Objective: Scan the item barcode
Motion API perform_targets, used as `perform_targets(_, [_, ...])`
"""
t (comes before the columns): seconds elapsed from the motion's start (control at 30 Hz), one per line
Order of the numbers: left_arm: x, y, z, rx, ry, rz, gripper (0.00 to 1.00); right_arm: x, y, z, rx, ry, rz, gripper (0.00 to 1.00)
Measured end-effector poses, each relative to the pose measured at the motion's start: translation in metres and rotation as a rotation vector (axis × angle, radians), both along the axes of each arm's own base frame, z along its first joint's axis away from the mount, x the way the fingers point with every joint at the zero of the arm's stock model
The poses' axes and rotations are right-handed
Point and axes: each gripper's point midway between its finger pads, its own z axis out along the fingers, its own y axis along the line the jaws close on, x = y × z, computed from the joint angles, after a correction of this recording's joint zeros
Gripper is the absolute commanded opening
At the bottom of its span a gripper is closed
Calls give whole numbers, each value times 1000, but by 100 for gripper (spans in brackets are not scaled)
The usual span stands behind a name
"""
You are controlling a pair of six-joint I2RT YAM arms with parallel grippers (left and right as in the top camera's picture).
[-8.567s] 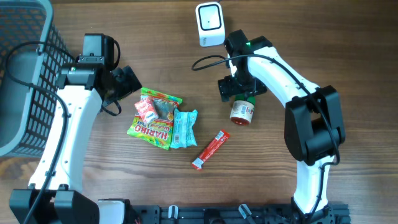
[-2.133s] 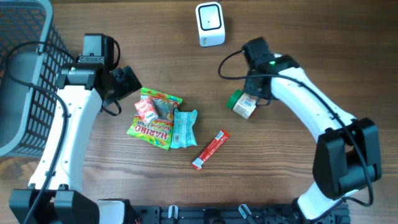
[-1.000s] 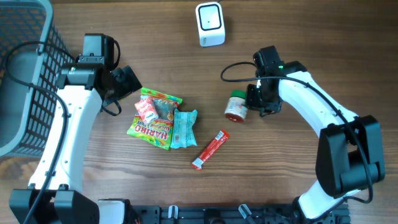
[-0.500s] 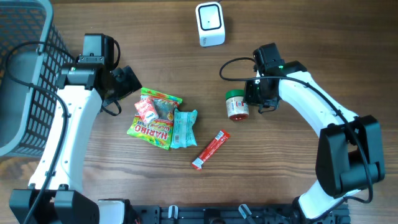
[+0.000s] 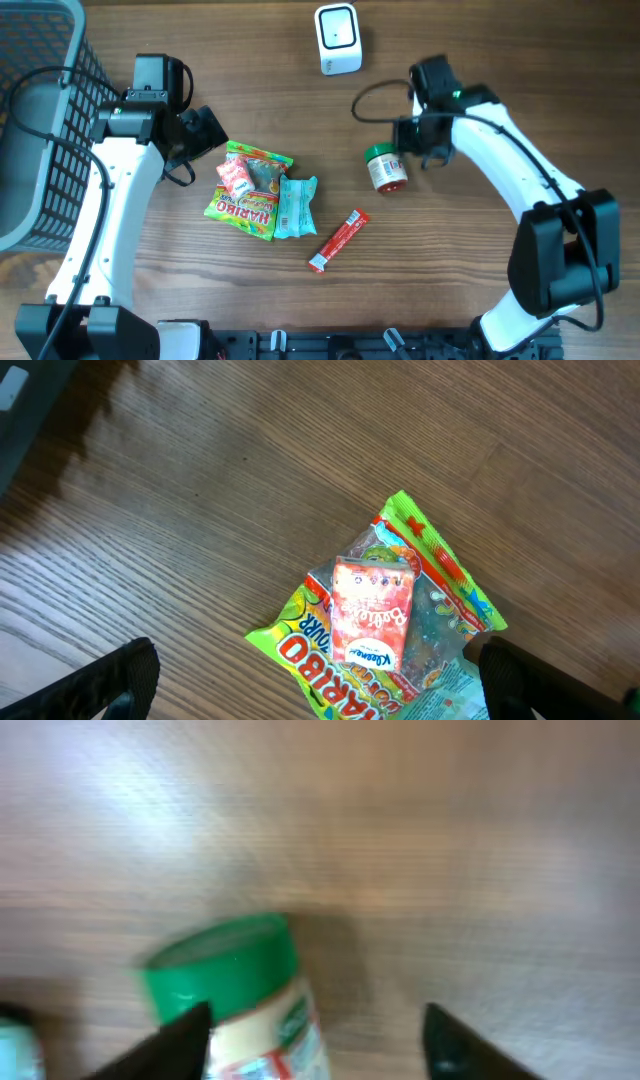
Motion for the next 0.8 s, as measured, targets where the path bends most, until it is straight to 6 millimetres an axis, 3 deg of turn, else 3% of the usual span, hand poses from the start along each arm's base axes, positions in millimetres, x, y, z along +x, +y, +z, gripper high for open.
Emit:
perform_targets(0.17, [0,0,0,0,0,0,100,28,10,77,18,-121,82,83])
perform_targets(0.3, [0,0,0,0,0,0,100,29,18,125,55,-179,148,87])
perform_targets(0.4, [0,0,0,0,0,0,100,19,19,142,64,-169,195,89])
perform_targets(0.47, [0,0,0,0,0,0,100,11,19,144,63,-145,218,90])
perform_targets(0.6, [0,0,0,0,0,0,100,-3,17,131,46,-51,265,91])
perform_targets(0.7, [0,0,0,0,0,0,100,-6,19,98,33,70,301,91])
perform_targets(0.8, [0,0,0,0,0,0,100,-1,21,47,19,205,323,91])
